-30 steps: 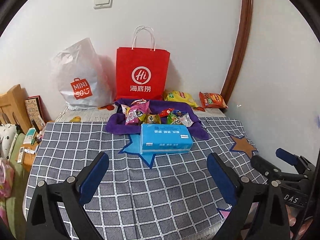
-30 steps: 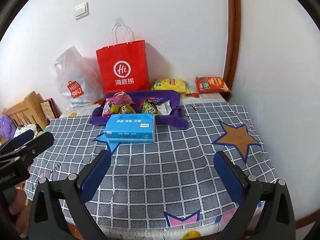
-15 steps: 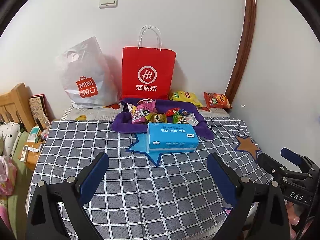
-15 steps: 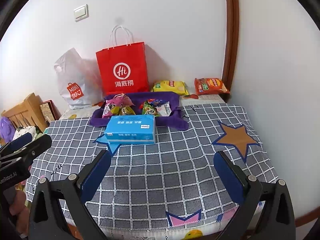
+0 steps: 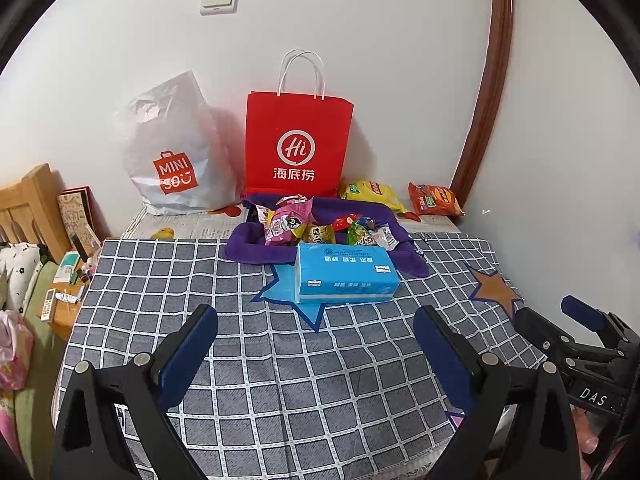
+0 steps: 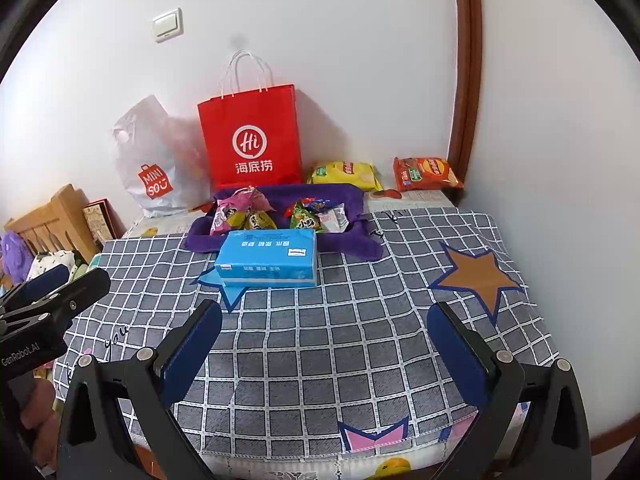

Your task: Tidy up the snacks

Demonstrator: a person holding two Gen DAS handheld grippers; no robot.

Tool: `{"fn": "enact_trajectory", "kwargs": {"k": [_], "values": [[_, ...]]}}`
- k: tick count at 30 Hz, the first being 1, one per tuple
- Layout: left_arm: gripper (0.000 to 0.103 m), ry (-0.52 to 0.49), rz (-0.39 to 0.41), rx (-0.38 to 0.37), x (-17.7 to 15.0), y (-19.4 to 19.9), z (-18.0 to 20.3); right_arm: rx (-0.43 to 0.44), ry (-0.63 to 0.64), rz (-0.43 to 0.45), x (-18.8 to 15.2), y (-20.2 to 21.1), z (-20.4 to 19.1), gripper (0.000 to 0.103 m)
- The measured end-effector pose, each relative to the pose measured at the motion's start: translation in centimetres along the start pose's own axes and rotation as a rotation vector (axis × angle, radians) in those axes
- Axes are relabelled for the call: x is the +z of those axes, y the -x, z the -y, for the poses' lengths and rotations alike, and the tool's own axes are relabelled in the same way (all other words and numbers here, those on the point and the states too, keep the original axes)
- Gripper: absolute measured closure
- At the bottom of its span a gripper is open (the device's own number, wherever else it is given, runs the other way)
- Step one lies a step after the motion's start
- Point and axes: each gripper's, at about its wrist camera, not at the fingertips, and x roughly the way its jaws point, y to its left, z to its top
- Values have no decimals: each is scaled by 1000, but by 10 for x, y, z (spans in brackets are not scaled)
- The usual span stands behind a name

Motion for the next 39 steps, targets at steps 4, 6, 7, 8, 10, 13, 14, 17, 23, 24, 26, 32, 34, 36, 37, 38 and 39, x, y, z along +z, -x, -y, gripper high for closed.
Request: {"fn": "enact_trajectory", "kwargs": {"k": [4,6,7,8,10,13,14,17,23,24,26,32,34,36,37,38,39], "values": [[4,1,-3,0,0,0,0,3,-3,-4,-1,-1,0,2],[4,2,-2,0,0,1,0,4,-4,-5,-1,-1,0,2],[4,1,-2,-1,0,1,0,3,-3,-5,-1,-1,0,2],[4,1,-3,-1,0,1,0,3,-2,-4,-1,-1,1,2],[4,1,-3,-1,0,1,0,4,-6,-5,-1,-2,2,2],[4,-2,-2,-1,0,1,0,5,-12,-1,-1,-1,3,2],[4,-2,-3,-1,0,1,0,5,-13,-1,-1,-1,3,2],[4,-2,-4,-1,0,1,0,3,-14,0,-1,0,4,2],[4,-1,-3,-2,0,1,1,6,-22,2,-1,0,6,2],[4,-1,-3,-2,0,1,1,5,-22,2,0,0,6,2],[4,-3,-1,-3,1,2,2,5,-25,5,-1,1,7,2],[4,-4,0,-4,1,2,2,6,-29,11,0,3,8,2],[4,-3,-1,-3,1,2,2,7,-31,13,0,4,8,2],[4,-3,0,-6,1,2,3,7,-31,13,-1,5,8,2],[4,-3,0,-6,1,3,3,6,-31,14,-1,5,9,2],[4,-4,0,-6,1,3,3,6,-30,14,-1,5,8,2],[4,-4,0,-6,1,3,3,7,-30,15,-1,6,8,2]]}}
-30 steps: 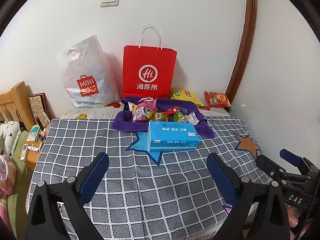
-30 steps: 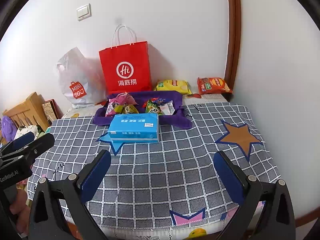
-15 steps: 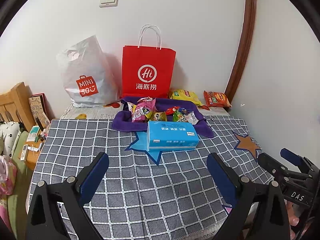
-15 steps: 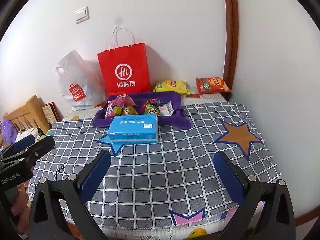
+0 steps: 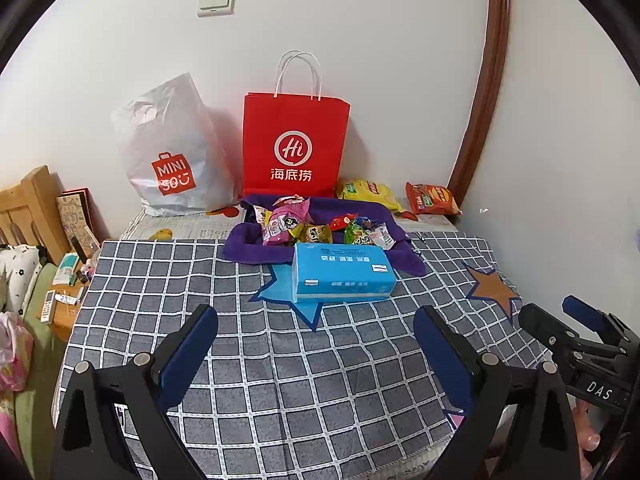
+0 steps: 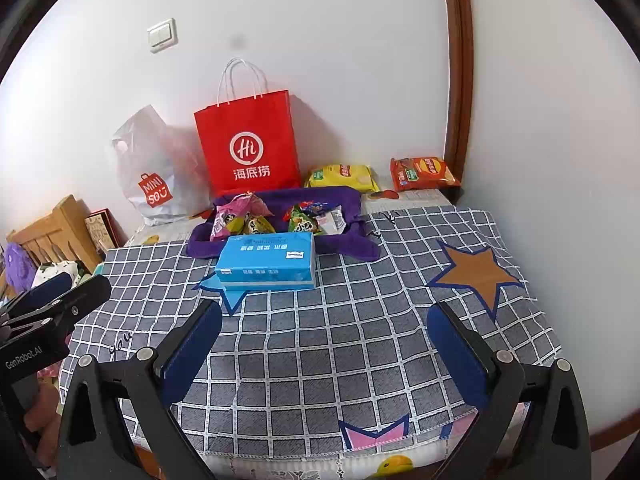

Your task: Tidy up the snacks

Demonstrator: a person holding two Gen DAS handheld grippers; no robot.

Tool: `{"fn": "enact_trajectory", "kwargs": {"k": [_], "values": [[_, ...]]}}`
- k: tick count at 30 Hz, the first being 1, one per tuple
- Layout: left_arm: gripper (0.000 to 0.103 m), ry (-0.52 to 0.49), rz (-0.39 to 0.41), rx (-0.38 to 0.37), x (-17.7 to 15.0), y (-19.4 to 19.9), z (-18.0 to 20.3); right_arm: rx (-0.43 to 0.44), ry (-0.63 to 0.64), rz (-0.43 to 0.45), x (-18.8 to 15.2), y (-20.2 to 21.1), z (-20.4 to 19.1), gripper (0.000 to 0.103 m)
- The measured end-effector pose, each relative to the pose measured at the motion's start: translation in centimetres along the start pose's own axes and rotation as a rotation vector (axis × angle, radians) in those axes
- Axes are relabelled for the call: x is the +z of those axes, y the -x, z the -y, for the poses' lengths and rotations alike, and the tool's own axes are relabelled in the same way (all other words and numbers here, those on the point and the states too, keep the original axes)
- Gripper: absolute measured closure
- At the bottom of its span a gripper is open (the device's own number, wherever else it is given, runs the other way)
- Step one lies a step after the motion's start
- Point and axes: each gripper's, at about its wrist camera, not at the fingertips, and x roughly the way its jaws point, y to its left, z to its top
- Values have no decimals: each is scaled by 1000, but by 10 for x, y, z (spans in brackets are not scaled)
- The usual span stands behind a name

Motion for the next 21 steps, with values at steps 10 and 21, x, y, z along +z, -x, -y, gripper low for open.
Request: {"fn": "enact_trajectory", "kwargs": {"k": [10,21], "values": [[4,-3,-1,-5,0,1,0,1,-3,1,0,2,-1,2],[4,-6,-3,2,-1,-1,-2,8,3,6,-1,3,-3,2]]}}
